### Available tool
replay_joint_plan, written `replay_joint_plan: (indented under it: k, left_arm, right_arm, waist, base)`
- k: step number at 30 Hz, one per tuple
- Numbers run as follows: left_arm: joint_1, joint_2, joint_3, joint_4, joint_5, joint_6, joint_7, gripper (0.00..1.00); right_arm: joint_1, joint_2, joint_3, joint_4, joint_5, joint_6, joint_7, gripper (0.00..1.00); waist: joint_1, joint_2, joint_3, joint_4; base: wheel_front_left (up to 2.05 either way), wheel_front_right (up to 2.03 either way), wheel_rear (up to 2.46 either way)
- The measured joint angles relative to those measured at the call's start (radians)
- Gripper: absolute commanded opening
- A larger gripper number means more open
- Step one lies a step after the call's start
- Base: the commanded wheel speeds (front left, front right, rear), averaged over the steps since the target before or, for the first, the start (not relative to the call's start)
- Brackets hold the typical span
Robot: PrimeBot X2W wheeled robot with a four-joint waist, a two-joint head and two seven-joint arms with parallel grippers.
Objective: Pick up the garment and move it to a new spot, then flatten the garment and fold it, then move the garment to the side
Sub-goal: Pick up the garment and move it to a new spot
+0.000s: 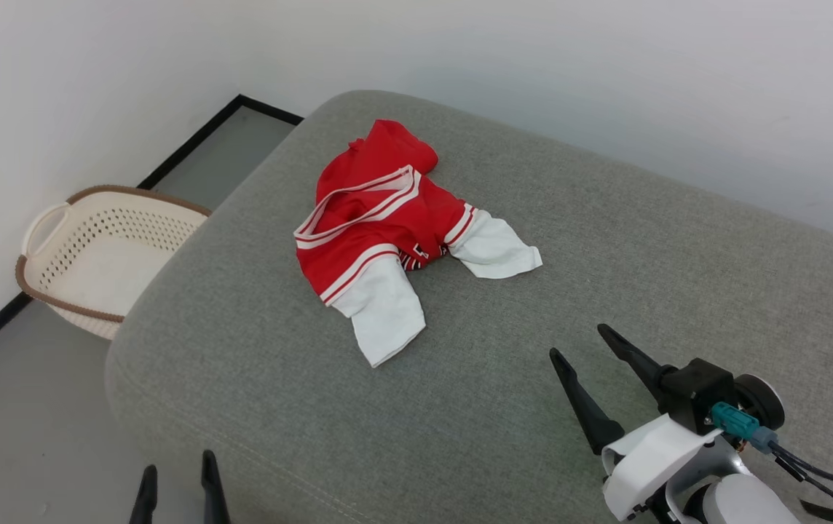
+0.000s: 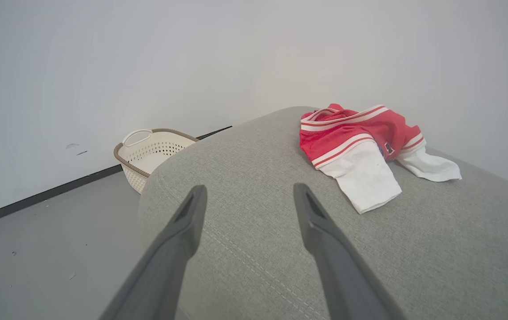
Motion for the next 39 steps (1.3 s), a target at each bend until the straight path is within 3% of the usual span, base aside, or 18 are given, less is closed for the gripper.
replay_joint_plan:
  k: [7, 12, 19, 27, 30, 33, 36, 39]
  left_arm:
    - [0.0, 0.0, -0.003, -0.011, 0.011, 0.002, 0.0, 1.0]
    - [-0.086, 0.002, -0.018, 0.013, 0.045, -0.053, 0.0, 1.0]
    - [-0.391, 0.058, -0.022, 0.118, 0.073, -0.138, 0.0, 1.0]
    - [-0.811, 0.198, -0.001, 0.35, 0.046, -0.19, 0.01, 1.0]
    - [-0.946, 0.262, -0.021, 0.496, 0.026, -0.199, 0.05, 1.0]
    - [-1.066, 0.317, -0.069, 0.651, -0.012, -0.203, 0.159, 1.0]
    - [-1.136, 0.371, -0.171, 0.785, -0.047, -0.204, 0.322, 1.0]
    - [-1.2, 0.399, -0.222, 0.869, -0.158, -0.205, 0.459, 1.0]
  right_arm:
    - [-0.014, -0.002, 0.01, 0.04, 0.023, 0.0, -0.03, 1.0]
    - [0.025, 0.005, -0.042, 0.043, 0.018, 0.0, -0.047, 1.0]
    - [0.094, 0.036, -0.105, -0.023, -0.038, 0.0, -0.032, 1.0]
    - [0.061, 0.041, -0.12, -0.087, -0.079, 0.0, -0.008, 1.0]
    - [0.042, 0.044, -0.122, -0.091, -0.093, 0.0, -0.01, 1.0]
    - [0.021, 0.052, -0.119, -0.092, -0.1, 0.0, -0.019, 1.0]
    - [0.002, 0.059, -0.117, -0.082, -0.105, 0.0, -0.032, 1.0]
    - [-0.016, 0.067, -0.114, -0.072, -0.111, 0.0, -0.043, 1.0]
  waist:
    - [0.0001, 0.0, -0.003, -0.003]
    - [0.0001, 0.0, -0.006, -0.013]
    - [0.0, 0.0, 0.0, -0.047]
    - [0.0, 0.0, 0.043, -0.148]
    - [0.0, 0.0, 0.078, -0.195]
    - [0.0001, 0.0, 0.121, -0.245]
    - [0.0, 0.0, 0.162, -0.292]
    - [0.0, 0.0, 0.204, -0.33]
  base:
    - [0.0, 0.0, 0.0]
    - [0.0, 0.0, 0.0]
    - [0.0, 0.0, 0.0]
    - [0.0, 0.0, 0.0]
    - [0.0, 0.0, 0.0]
    - [0.0, 0.0, 0.0]
    - [0.0, 0.0, 0.0]
    - [0.0, 0.0, 0.0]
